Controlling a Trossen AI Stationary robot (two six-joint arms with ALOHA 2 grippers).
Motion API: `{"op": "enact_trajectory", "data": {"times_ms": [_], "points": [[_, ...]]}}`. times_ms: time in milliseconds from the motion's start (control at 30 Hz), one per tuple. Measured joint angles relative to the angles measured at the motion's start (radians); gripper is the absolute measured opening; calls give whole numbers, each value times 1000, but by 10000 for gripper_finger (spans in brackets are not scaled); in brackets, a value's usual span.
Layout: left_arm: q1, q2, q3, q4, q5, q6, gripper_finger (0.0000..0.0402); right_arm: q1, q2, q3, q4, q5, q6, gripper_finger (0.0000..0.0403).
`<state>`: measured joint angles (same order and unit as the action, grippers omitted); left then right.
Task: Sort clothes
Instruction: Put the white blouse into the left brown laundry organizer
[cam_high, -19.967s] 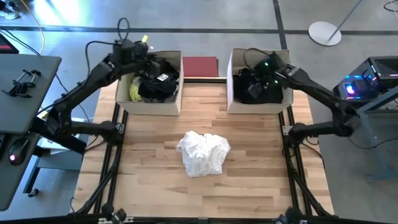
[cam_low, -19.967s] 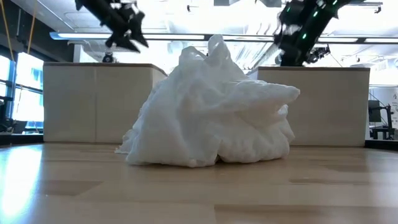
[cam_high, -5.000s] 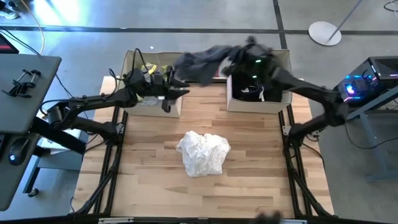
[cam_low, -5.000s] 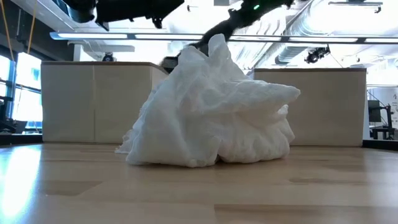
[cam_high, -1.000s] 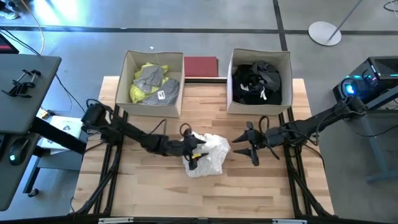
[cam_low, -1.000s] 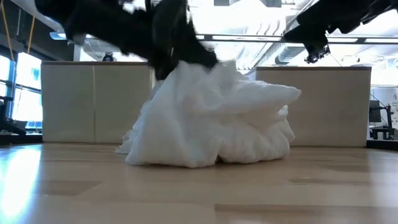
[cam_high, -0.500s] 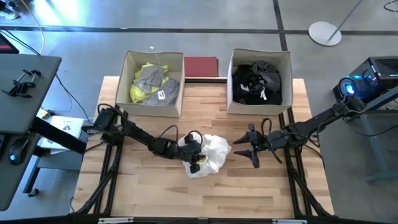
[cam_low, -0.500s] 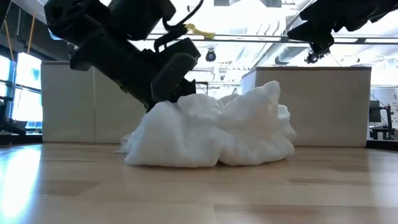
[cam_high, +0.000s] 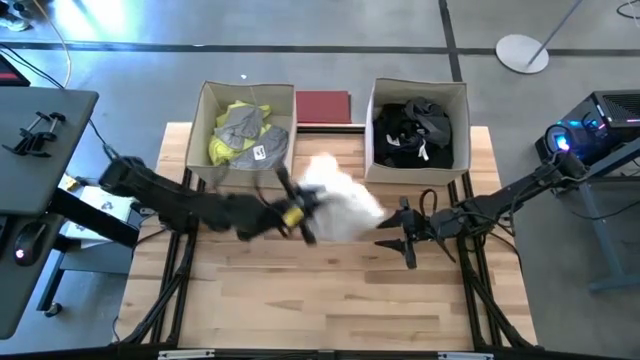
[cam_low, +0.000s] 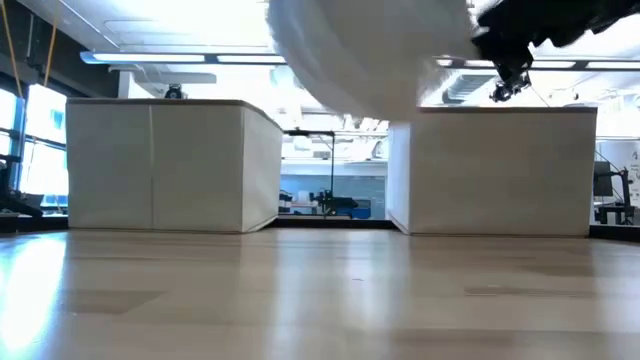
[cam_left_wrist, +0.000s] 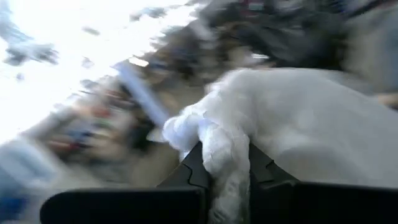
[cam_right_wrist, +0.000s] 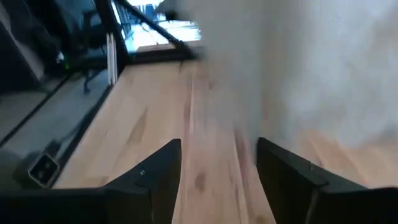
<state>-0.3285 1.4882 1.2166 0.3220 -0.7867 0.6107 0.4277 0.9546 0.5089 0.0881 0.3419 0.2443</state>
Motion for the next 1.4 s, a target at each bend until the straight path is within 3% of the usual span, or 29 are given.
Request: {"op": "enact_trajectory", "data": {"times_ms": [167,300,400,500,567,633,700,767,900,1100,1233,1400], "points": [[97,-103,148,25,-188,355,15,1,5,-3,-23,-11,-17,194],[260,-157,188,12,-337,482,14,0,4,-1,-16,-8,-16,194],[411,-192,187,-122,-426,424,14,1,12,-1,-15,-8,-12,194],[551,-223,189,-460,-449,170,14,1,27,-1,-21,-8,-9,194],[627,-226,189,-754,-368,-86,15,1,37,-1,-17,-8,-2,194],[708,-212,186,-1029,-170,-367,15,1,50,-1,-17,-8,2,194],[792,-185,175,-1204,43,-574,15,1,63,-1,-19,-8,9,194],[861,-161,122,-1281,185,-672,15,1,75,-1,-11,-8,10,194],[923,-99,-37,-1221,321,-683,15,1,94,-1,-9,-8,10,194],[996,30,-220,-970,437,-651,17,1,95,-1,-9,-8,9,194],[1021,107,-222,-940,454,-705,33,1,94,-1,-9,-8,9,194],[1023,97,-147,-1004,503,-714,95,1,94,-1,-9,-8,10,194]]}}
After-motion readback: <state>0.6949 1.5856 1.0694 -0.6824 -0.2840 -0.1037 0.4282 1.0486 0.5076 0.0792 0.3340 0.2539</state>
